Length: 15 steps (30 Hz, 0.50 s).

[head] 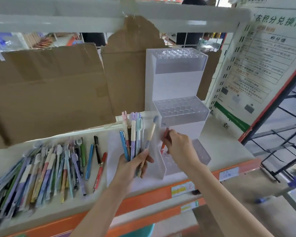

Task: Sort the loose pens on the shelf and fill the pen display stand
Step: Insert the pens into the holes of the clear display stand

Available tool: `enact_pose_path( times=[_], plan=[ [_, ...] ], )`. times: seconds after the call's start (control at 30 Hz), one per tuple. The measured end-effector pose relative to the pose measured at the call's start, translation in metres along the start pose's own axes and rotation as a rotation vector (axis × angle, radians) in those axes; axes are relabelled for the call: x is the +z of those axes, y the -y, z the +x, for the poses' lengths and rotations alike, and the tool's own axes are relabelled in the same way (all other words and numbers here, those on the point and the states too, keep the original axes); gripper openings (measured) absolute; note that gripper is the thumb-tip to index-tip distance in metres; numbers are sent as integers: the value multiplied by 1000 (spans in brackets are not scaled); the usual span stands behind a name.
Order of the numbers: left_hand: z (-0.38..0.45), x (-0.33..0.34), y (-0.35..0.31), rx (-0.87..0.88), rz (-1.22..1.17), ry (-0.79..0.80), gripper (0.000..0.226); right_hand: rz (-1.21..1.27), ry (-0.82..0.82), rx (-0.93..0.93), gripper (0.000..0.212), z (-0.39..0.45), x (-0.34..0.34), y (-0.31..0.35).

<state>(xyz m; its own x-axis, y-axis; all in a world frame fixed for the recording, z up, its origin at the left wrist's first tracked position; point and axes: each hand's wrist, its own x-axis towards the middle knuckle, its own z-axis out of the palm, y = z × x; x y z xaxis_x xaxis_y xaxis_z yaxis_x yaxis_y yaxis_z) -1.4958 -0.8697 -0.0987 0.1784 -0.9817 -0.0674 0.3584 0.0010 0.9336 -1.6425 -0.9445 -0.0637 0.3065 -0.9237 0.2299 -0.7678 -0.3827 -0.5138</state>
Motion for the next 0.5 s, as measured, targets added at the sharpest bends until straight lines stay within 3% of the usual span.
enact_pose_path(
  times=[0.27,0.5],
  plan=[
    [-4,6,0,30,-16,-38,18,-284,70,-92,6,-1,6,1],
    [-9,4,-2,44,-51,-32,14,-234,35,-86,36,-3,-2,-9]
  ],
)
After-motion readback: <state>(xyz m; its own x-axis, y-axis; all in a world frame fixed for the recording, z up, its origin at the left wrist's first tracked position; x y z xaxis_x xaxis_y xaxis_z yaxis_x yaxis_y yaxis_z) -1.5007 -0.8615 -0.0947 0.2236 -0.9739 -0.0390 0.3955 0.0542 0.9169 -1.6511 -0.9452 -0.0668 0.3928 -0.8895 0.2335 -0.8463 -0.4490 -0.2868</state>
